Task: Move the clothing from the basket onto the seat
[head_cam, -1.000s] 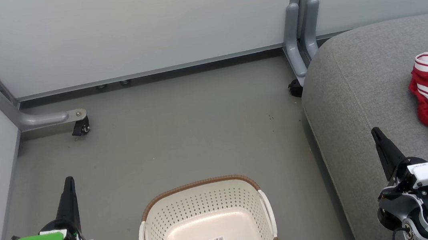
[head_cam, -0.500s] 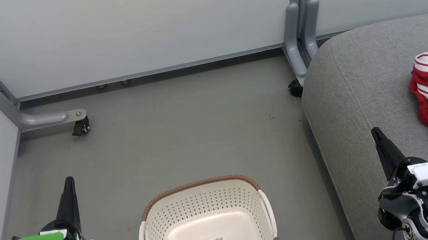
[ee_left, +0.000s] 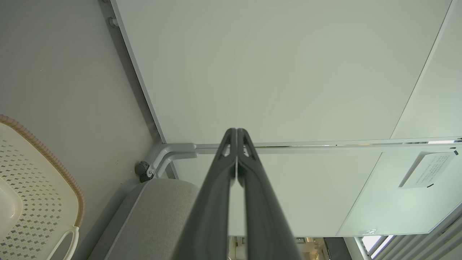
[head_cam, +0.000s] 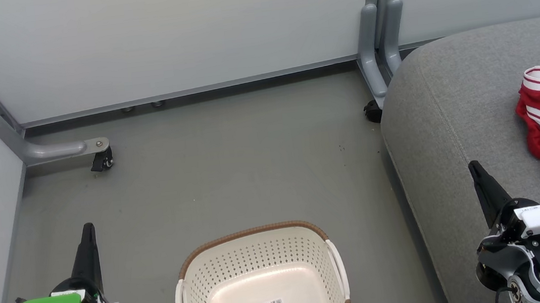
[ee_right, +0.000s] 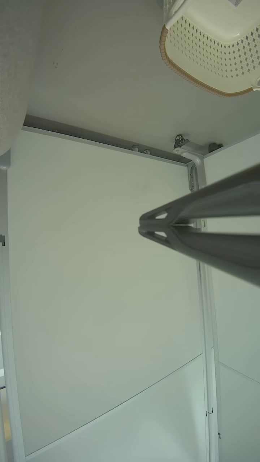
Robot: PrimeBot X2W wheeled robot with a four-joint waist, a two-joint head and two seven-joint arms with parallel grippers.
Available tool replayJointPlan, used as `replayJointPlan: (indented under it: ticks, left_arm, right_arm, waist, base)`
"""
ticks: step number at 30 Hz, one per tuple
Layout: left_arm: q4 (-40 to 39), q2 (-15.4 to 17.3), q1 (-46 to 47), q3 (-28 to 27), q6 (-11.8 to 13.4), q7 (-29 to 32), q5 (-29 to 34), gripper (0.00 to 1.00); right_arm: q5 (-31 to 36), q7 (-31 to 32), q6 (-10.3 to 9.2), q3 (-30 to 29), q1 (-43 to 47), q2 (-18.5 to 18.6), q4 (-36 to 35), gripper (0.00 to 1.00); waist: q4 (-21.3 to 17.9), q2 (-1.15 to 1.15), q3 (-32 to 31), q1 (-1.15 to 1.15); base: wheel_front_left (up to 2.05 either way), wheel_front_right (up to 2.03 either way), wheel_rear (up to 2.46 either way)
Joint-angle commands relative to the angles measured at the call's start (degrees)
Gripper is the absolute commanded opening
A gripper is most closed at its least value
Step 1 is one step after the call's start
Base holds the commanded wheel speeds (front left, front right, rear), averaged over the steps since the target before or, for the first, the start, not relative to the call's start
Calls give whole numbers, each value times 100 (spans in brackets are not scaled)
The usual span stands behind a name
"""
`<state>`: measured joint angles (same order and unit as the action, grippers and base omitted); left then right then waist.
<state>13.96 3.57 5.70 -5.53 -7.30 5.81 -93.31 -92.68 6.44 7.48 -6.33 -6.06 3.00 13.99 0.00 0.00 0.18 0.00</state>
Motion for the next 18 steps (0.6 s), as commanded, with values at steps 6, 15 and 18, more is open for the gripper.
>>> replayJointPlan:
  ticks: [6,15,18]
  left_arm:
    - [12,1,91,-35,-37,15,30,0]
    - [13,-6,92,-46,-37,26,40,0]
    - [13,-8,93,-48,-37,30,45,0]
  right_arm:
    - [20,5,2,-11,-31,4,11,0]
    - [21,10,2,-14,-31,1,11,0]
    - [22,11,2,-15,-31,0,11,0]
  waist:
    - [0,0,0,0]
    - [0,0,0,0]
    - [0,0,0,0]
  base:
    - [0,0,0]
    - [0,0,0]
    - [0,0,0]
